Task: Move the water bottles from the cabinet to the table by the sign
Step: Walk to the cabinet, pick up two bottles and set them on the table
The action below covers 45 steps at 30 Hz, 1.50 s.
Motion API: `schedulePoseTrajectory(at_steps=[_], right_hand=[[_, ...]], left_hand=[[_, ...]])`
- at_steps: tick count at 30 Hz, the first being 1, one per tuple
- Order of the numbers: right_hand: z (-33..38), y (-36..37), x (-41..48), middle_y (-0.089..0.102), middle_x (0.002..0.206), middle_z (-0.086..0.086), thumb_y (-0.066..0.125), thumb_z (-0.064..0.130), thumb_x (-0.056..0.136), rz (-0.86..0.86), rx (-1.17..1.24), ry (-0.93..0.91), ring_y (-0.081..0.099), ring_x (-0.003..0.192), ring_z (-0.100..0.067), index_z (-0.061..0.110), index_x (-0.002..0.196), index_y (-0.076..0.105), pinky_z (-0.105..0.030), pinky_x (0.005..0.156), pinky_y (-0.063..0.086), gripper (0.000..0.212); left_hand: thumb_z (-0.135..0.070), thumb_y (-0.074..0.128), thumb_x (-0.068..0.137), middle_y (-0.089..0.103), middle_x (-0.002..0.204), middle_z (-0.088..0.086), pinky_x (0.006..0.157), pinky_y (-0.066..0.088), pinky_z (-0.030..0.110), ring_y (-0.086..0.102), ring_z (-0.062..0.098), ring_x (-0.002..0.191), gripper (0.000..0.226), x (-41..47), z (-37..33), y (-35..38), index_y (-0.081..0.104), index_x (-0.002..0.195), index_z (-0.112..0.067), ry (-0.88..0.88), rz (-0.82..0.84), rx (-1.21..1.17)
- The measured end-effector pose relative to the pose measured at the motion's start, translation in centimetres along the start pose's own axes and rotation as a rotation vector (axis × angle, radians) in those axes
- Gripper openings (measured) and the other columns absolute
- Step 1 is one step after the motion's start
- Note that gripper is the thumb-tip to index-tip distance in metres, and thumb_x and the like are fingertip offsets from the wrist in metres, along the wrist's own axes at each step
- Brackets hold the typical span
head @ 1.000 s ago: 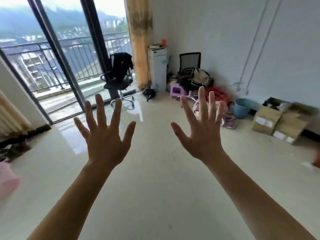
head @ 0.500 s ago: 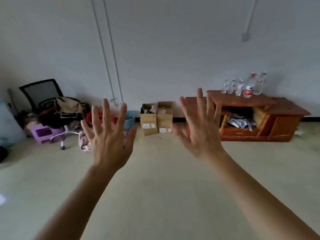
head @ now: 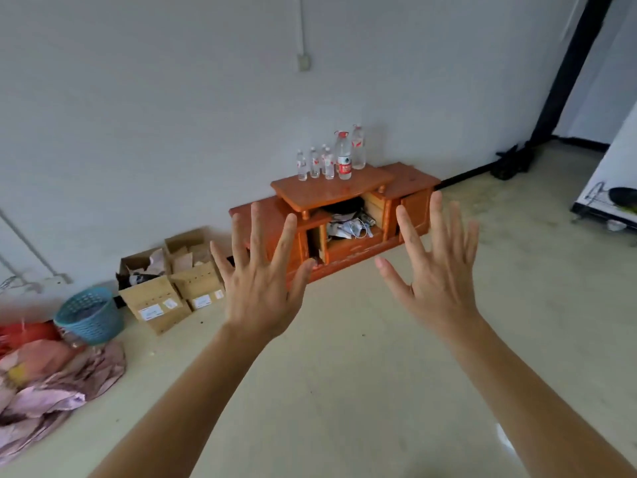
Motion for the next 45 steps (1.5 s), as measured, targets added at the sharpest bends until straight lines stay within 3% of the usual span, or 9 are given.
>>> schedulePoseTrajectory(at_steps=[3,11,19,24,28,34,41,45], right_hand=[[-4.6,4.4,4.0,-0.002,0.170,-0.015,0.041,0.067,0.099,0.005,-0.014,0.029,0.007,0.154,-0.046,0.029,0.163,0.019,-0.070,0.120,0.008,0.078],[-12.0,14.3,19.0,0.004,0.170,-0.018,0.036,0.069,0.099,0.021,0.027,-0.020,0.007,0.155,-0.046,0.029,0.164,0.014,-0.064,0.122,0.003,0.079],[-14.9,30.9,31.2,0.002,0.171,-0.017,0.025,0.076,0.097,0.125,0.046,-0.073,0.006,0.156,-0.043,0.026,0.164,0.009,-0.066,0.122,0.009,0.085],[-15.7,39.7,41.0,0.001,0.170,-0.017,0.026,0.078,0.096,0.142,-0.015,-0.066,0.006,0.155,-0.042,0.030,0.164,-0.002,-0.064,0.123,0.006,0.088],[-18.1,44.7,49.0,0.003,0.170,-0.019,0.029,0.076,0.096,0.130,-0.059,-0.061,0.012,0.154,-0.045,0.027,0.164,0.008,-0.065,0.122,0.011,0.087],[-25.0,53.5,56.9,0.003,0.170,-0.019,0.028,0.075,0.096,0.146,-0.065,0.023,0.008,0.155,-0.045,0.030,0.164,0.010,-0.065,0.122,0.010,0.083],[-32.4,70.0,65.0,-0.005,0.170,-0.017,0.027,0.077,0.095,0.269,-0.006,0.059,0.005,0.155,-0.045,0.031,0.164,0.010,-0.064,0.123,0.007,0.085],[-36.3,79.5,71.2,-0.020,0.169,-0.012,0.031,0.080,0.093,0.360,0.066,0.081,-0.004,0.155,-0.043,0.036,0.161,-0.012,-0.059,0.122,0.001,0.092]], left_hand=[[-0.072,0.006,0.098,-0.017,0.169,0.006,0.116,0.006,0.074,-0.015,0.035,0.155,0.068,6.7,-2.0,3.5,-0.013,0.157,-0.043,0.022,-0.008,0.026],[-0.075,0.002,0.096,-0.021,0.168,0.003,0.117,0.002,0.074,-0.020,0.033,0.154,0.072,23.9,-3.3,9.1,-0.010,0.158,-0.041,-0.025,-0.035,0.097],[-0.079,0.008,0.094,-0.011,0.170,0.007,0.115,0.006,0.076,-0.009,0.036,0.155,0.079,38.4,3.8,20.0,0.000,0.161,-0.038,-0.119,-0.025,0.124],[-0.080,0.004,0.093,-0.018,0.169,0.006,0.118,-0.001,0.072,-0.016,0.035,0.155,0.080,49.7,8.0,26.2,-0.004,0.160,-0.038,-0.140,-0.027,0.114],[-0.080,0.005,0.094,-0.022,0.168,0.006,0.118,0.000,0.072,-0.020,0.034,0.154,0.078,60.3,9.7,30.3,-0.012,0.159,-0.040,-0.095,-0.024,0.106],[-0.081,0.000,0.092,-0.022,0.167,0.004,0.119,-0.002,0.070,-0.017,0.033,0.155,0.078,72.5,9.9,38.8,-0.012,0.158,-0.042,-0.067,0.044,0.019],[-0.084,-0.007,0.085,-0.038,0.160,0.002,0.118,-0.004,0.069,-0.023,0.033,0.153,0.079,84.4,12.5,53.3,-0.026,0.151,-0.044,-0.122,0.188,0.045],[-0.086,-0.007,0.081,-0.041,0.157,0.001,0.118,-0.002,0.070,-0.022,0.034,0.153,0.086,92.0,15.1,59.9,-0.022,0.154,-0.043,-0.205,0.282,0.067]])
Point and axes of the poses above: each hand's wrist, its own x-axis towards the middle knuckle, its own y-axis out of the palm, z = x × y, the point moved 10 cm from there along x, towards the middle knuckle
